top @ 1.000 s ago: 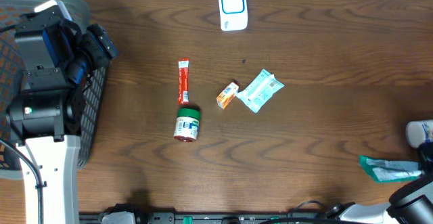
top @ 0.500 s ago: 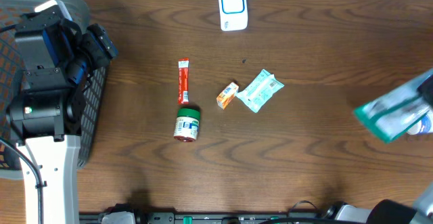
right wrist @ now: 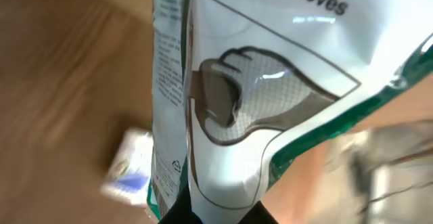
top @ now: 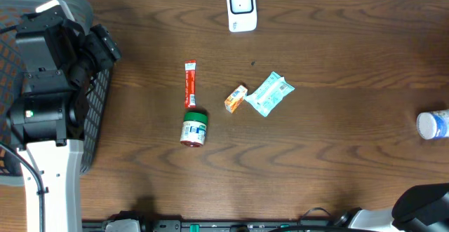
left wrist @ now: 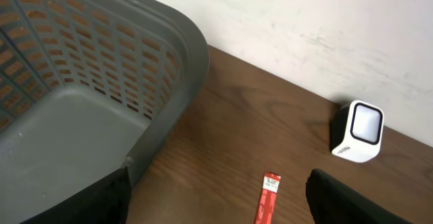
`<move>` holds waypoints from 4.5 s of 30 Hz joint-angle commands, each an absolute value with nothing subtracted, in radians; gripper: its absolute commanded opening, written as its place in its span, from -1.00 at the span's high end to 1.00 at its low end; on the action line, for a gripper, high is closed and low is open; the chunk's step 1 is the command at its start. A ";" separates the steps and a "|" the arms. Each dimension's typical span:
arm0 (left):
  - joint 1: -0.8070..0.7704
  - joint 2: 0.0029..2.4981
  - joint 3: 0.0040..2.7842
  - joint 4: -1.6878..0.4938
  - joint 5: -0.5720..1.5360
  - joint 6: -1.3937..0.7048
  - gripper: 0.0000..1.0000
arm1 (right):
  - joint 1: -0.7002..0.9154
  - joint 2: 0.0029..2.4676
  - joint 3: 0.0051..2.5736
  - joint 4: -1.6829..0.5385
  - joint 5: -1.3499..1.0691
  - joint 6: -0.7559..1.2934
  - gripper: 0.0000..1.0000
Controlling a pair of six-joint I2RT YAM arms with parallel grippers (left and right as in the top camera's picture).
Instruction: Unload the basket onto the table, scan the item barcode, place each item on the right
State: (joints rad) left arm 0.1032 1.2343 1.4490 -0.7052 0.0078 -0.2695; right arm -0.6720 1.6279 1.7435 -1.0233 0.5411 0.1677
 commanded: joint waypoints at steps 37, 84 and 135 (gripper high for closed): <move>0.106 1.237 1.457 -0.704 -0.001 -0.270 -0.65 | -0.681 1.893 1.375 -0.807 0.425 -0.348 0.81; 0.106 1.237 1.457 -0.704 -0.001 -0.270 -0.65 | -0.771 1.794 1.457 -0.770 -0.356 -0.239 -0.99; 0.106 1.237 1.457 -0.704 -0.001 -0.271 -0.64 | -0.995 1.460 1.129 -1.142 -0.027 0.601 -0.98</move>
